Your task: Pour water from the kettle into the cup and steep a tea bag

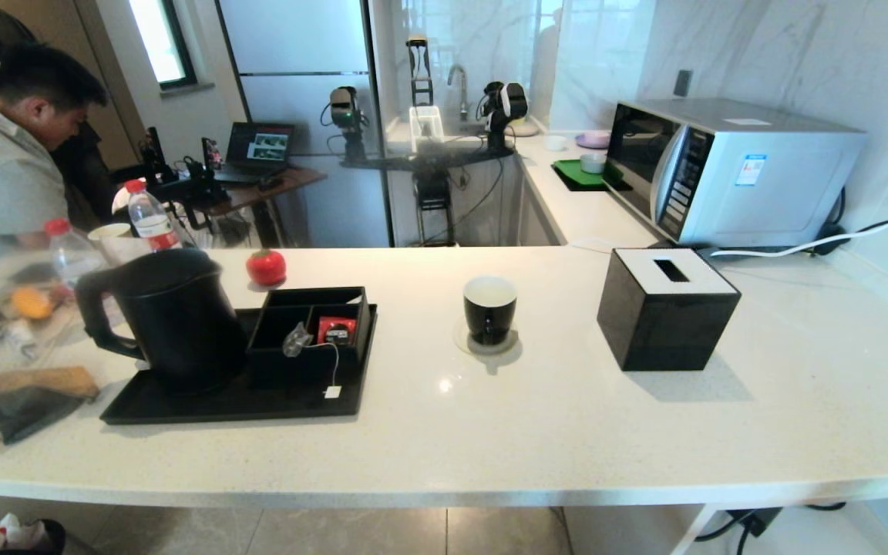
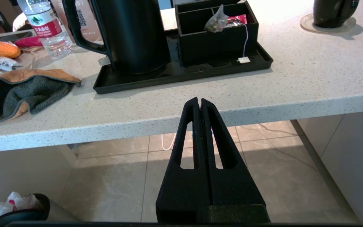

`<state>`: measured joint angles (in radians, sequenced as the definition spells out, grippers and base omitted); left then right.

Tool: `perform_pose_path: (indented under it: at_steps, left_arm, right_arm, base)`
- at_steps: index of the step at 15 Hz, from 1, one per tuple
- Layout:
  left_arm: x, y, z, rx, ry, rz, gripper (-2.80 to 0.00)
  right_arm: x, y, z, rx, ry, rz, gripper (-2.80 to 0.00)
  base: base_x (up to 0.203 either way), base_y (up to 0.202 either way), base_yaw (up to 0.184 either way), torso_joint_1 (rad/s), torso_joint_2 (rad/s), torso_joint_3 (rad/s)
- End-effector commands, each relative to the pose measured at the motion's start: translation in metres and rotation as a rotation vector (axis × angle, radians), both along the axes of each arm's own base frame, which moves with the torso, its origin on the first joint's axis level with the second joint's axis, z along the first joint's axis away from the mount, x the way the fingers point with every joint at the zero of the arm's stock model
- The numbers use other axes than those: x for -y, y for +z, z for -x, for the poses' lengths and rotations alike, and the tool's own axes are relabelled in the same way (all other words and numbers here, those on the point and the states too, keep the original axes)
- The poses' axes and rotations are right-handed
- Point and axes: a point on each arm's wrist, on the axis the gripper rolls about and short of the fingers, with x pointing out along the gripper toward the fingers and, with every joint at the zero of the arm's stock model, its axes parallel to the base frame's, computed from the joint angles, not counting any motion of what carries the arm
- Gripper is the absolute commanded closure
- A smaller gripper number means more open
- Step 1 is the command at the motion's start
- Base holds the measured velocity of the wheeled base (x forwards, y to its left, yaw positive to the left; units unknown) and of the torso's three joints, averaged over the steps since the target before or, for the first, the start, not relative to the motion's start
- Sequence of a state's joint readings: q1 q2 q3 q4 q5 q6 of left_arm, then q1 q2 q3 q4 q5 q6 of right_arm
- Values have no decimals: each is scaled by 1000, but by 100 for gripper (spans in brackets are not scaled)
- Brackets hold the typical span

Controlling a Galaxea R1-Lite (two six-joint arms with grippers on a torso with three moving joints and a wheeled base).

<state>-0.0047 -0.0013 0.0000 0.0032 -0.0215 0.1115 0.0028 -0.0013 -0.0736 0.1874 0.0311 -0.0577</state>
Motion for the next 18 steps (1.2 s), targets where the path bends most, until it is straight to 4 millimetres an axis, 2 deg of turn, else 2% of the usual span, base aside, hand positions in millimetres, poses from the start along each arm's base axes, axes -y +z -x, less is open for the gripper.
perform_pose_path:
  at_steps: [1, 11, 15, 18]
  left_arm:
    - [0, 0, 0, -1, 0, 0, 0]
    - [0, 4, 1, 12, -1, 16, 0]
    - [0, 40, 10, 23, 5, 15, 0]
    - [-2, 84, -5, -38, 64, 17, 0]
  right_arm:
    - [0, 0, 0, -2, 2, 1, 0]
    - [0, 0, 0, -3, 0, 0, 0]
    - [0, 0, 0, -2, 2, 1, 0]
    - [0, 0, 0, -2, 2, 1, 0]
  base:
    - [0, 0, 0, 0, 0, 0]
    - [0, 0, 0, 0, 0, 0]
    - [0, 0, 0, 0, 0, 0]
    - [0, 0, 0, 0, 0, 0]
